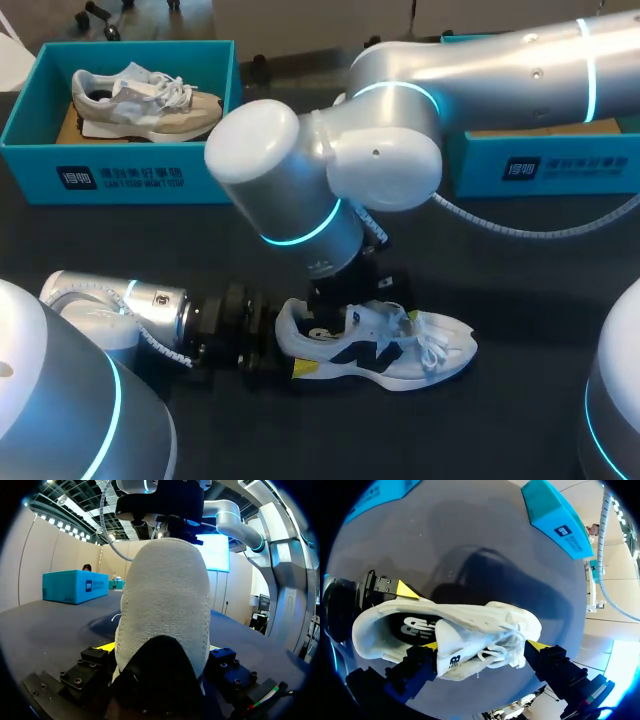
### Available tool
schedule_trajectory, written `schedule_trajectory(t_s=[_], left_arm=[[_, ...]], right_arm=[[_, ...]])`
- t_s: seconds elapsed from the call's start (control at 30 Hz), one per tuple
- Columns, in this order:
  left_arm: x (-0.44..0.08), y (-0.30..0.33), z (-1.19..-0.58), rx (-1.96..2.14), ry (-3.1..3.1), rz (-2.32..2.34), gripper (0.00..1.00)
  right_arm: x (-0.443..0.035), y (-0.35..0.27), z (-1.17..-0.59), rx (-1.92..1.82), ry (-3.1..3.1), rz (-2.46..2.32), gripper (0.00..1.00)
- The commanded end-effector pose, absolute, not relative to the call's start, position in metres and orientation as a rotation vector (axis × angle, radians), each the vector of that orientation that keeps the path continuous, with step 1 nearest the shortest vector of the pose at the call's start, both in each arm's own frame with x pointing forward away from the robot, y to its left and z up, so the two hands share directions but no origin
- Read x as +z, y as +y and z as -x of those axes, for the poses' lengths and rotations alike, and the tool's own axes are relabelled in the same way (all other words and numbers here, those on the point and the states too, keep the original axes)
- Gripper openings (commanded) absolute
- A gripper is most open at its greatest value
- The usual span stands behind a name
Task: Take the shoe out of the shoebox, open the shoe tongue, remove and reinsert the insole, then place the shoe into the shoebox
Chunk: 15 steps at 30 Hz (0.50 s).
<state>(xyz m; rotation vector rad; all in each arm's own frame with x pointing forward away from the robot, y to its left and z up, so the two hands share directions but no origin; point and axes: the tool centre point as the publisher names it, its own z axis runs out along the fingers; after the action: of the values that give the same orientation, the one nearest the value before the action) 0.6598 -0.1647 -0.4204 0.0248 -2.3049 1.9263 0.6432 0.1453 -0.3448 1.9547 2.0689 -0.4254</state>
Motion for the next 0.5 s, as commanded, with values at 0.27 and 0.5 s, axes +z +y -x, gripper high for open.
schedule_trajectory(t_s=[0.27, 0.5], left_arm=[[-0.422, -0.165, -0.66, 1.924, -2.306, -0.025, 0.0], [-0.422, -0.165, -0.66, 1.924, -2.306, -0.025, 0.0]], right_arm=[[-0.331, 0.125, -0.636, -0.343, 1.896, -2.165, 1.0], [-0.329, 0.12, -0.642, -0.293, 1.924, -2.22, 1.0]])
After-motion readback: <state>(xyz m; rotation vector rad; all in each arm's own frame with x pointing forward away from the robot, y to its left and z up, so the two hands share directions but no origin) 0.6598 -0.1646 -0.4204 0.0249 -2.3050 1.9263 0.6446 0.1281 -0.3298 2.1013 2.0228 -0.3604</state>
